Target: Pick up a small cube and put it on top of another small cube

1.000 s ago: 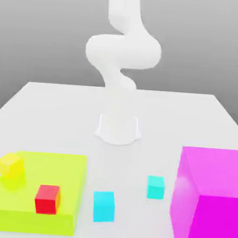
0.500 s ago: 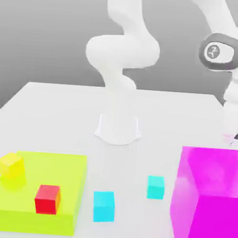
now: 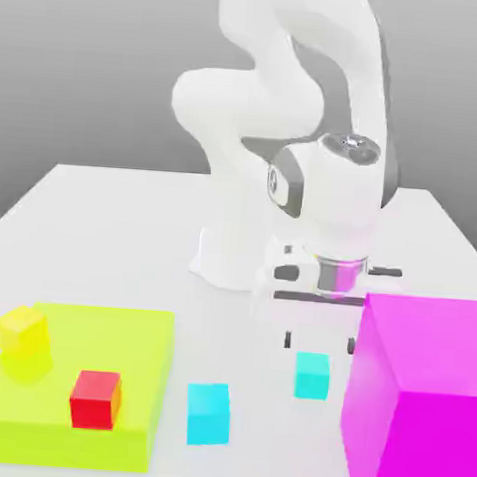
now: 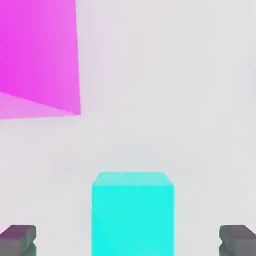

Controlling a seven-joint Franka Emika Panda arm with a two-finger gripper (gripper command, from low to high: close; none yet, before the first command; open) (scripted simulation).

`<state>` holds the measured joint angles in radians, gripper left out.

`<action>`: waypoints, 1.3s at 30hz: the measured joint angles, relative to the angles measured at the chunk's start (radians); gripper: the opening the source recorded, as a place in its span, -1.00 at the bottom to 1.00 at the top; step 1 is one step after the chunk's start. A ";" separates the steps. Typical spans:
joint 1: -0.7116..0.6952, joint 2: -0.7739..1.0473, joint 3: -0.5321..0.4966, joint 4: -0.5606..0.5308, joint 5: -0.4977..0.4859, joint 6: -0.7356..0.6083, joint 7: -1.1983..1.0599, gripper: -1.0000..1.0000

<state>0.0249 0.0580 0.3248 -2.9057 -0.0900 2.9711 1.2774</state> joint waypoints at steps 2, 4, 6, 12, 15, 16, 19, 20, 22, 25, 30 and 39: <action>0.024 0.037 -0.039 0.010 -0.065 0.027 0.048 0.00; 0.067 0.074 -0.096 0.018 -0.124 0.055 0.093 0.00; 0.118 0.110 -0.159 0.026 -0.171 0.084 0.127 0.00; 0.261 0.214 -0.321 0.037 -0.227 0.171 0.163 -1.00; 0.261 0.214 -0.321 0.037 -0.228 0.172 0.164 -1.00; 0.260 0.214 -0.321 0.037 -0.228 0.172 0.165 -1.00; 0.261 0.214 -0.321 0.037 -0.230 0.172 0.166 -1.00; 0.247 0.202 -0.305 0.037 -0.226 0.162 0.165 -1.00; 0.211 0.169 -0.263 0.034 -0.210 0.135 0.155 -1.00; 0.150 0.115 -0.186 0.026 -0.150 0.091 0.113 -1.00; 0.088 0.022 -0.087 0.005 -0.010 0.020 0.010 -1.00; 0.024 -0.113 -0.127 0.022 0.114 -0.144 -0.166 -1.00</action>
<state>0.0494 -0.0550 0.1979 -2.8833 0.0237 2.8270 1.1118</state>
